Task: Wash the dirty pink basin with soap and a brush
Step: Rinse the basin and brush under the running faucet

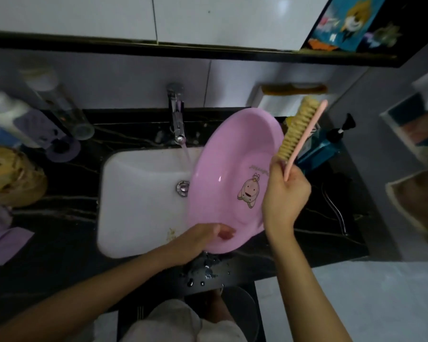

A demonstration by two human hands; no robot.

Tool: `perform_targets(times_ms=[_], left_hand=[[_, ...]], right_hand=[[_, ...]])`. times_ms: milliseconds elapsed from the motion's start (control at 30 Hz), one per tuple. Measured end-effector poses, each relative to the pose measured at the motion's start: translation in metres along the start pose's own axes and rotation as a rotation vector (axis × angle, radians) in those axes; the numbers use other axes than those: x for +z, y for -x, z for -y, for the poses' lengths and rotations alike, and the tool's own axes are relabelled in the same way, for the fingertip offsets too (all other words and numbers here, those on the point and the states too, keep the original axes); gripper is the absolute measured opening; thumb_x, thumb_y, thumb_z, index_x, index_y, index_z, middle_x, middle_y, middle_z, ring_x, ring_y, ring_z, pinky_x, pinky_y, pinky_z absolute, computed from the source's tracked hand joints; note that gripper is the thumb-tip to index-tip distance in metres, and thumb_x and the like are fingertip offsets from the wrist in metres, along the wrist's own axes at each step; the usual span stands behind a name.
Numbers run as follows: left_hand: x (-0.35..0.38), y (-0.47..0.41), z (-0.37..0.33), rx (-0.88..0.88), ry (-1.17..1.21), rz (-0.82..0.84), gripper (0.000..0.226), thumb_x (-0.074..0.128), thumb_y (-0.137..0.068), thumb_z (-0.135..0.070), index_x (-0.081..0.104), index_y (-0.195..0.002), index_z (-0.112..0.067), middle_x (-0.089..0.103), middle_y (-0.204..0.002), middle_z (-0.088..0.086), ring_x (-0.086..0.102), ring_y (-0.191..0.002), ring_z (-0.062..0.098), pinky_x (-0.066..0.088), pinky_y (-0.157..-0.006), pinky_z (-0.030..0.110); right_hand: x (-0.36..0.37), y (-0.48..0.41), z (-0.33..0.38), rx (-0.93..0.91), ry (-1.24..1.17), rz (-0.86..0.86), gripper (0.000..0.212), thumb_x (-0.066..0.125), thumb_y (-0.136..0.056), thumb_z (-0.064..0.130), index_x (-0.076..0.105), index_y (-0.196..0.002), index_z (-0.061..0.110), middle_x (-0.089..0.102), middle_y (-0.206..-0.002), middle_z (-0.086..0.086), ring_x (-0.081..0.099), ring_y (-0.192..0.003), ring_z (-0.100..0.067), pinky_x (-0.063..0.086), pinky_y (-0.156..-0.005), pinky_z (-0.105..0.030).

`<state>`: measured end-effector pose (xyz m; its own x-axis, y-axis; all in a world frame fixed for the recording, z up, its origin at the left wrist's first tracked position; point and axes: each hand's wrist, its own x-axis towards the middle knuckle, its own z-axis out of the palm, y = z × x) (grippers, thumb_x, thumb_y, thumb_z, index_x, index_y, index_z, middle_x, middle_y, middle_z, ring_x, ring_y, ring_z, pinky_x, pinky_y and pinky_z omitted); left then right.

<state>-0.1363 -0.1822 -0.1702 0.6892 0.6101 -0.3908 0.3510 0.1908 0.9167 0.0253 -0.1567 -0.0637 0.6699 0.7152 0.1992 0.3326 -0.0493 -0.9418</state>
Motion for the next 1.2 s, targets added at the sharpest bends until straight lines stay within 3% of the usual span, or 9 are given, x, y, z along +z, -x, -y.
perform_targets(times_ms=[100,167,333,433,567,700,867,967,1200], left_hand=[[0.013,0.033,-0.013,0.235,-0.269,-0.189,0.045,0.056,-0.081,-0.051,0.046,-0.123,-0.041,0.056,-0.122,-0.02,0.05,-0.112,-0.005,0.041,-0.094,0.011],[0.025,0.035,-0.011,0.343,-0.419,-0.383,0.043,0.052,-0.085,-0.055,0.049,-0.124,-0.035,0.058,-0.115,-0.016,0.054,-0.102,-0.001,0.043,-0.086,0.014],[0.04,0.028,-0.005,0.342,-0.147,-0.874,0.017,0.044,-0.095,-0.011,0.055,-0.103,-0.021,0.059,-0.089,-0.008,0.052,-0.078,-0.001,0.04,-0.068,0.01],[0.032,0.027,-0.022,0.273,0.011,-1.022,0.024,0.042,-0.097,0.001,0.057,-0.088,-0.016,0.055,-0.074,-0.011,0.049,-0.067,-0.003,0.037,-0.057,0.011],[0.027,0.022,-0.043,0.187,0.17,-1.238,0.017,0.042,-0.095,-0.001,0.053,-0.083,-0.006,0.048,-0.069,-0.003,0.042,-0.064,0.005,0.033,-0.054,0.01],[0.02,0.026,-0.052,0.236,0.277,-1.262,0.016,0.042,-0.096,-0.006,0.055,-0.088,-0.01,0.052,-0.078,-0.003,0.044,-0.069,0.007,0.036,-0.062,0.019],[0.025,0.022,-0.065,0.272,0.383,-1.255,0.018,0.042,-0.099,-0.014,0.057,-0.109,-0.015,0.06,-0.095,-0.005,0.054,-0.084,0.008,0.043,-0.07,0.02],[0.025,0.023,-0.063,0.283,0.41,-1.243,0.017,0.042,-0.1,-0.015,0.057,-0.107,-0.016,0.061,-0.095,-0.006,0.055,-0.085,0.009,0.045,-0.071,0.022],[0.013,0.036,-0.048,0.26,0.476,-1.21,0.023,0.041,-0.1,-0.019,0.057,-0.116,-0.015,0.063,-0.105,0.001,0.057,-0.094,0.015,0.046,-0.077,0.026]], right_hand=[[0.002,-0.008,0.012,0.04,0.08,0.034,0.032,0.055,-0.092,0.03,0.054,-0.062,0.019,0.051,-0.056,0.004,0.047,-0.049,-0.006,0.038,-0.048,-0.02],[0.002,-0.009,0.015,0.022,0.099,0.078,0.033,0.052,-0.093,0.032,0.051,-0.063,0.02,0.052,-0.059,0.004,0.048,-0.053,-0.008,0.037,-0.05,-0.017],[0.004,-0.019,0.002,-0.001,0.071,0.343,0.03,0.045,-0.097,0.031,0.063,-0.078,0.015,0.06,-0.071,-0.003,0.059,-0.067,-0.016,0.048,-0.059,-0.028],[-0.016,-0.022,0.0,0.057,0.026,0.6,0.027,0.042,-0.099,0.029,0.062,-0.098,0.011,0.057,-0.072,0.002,0.055,-0.062,-0.008,0.043,-0.055,-0.02],[-0.062,-0.023,-0.014,-0.066,0.149,0.791,0.025,0.046,-0.096,0.021,0.061,-0.077,0.016,0.057,-0.065,-0.004,0.054,-0.06,-0.015,0.045,-0.06,-0.032],[-0.092,-0.021,-0.028,-0.063,0.161,0.893,0.022,0.05,-0.093,0.021,0.06,-0.074,0.02,0.056,-0.065,-0.001,0.053,-0.061,-0.012,0.042,-0.06,-0.028],[-0.116,-0.024,-0.047,0.015,0.119,0.803,0.024,0.047,-0.096,0.019,0.06,-0.081,0.005,0.054,-0.062,-0.002,0.05,-0.055,-0.01,0.039,-0.053,-0.02],[-0.119,-0.03,-0.058,0.047,0.117,0.744,0.023,0.047,-0.096,0.017,0.059,-0.078,0.012,0.053,-0.058,0.001,0.049,-0.048,-0.002,0.038,-0.048,-0.012],[-0.111,-0.029,-0.078,0.182,0.093,0.719,0.023,0.039,-0.099,0.023,0.052,-0.08,0.018,0.054,-0.066,-0.002,0.047,-0.056,-0.012,0.037,-0.054,-0.024]])
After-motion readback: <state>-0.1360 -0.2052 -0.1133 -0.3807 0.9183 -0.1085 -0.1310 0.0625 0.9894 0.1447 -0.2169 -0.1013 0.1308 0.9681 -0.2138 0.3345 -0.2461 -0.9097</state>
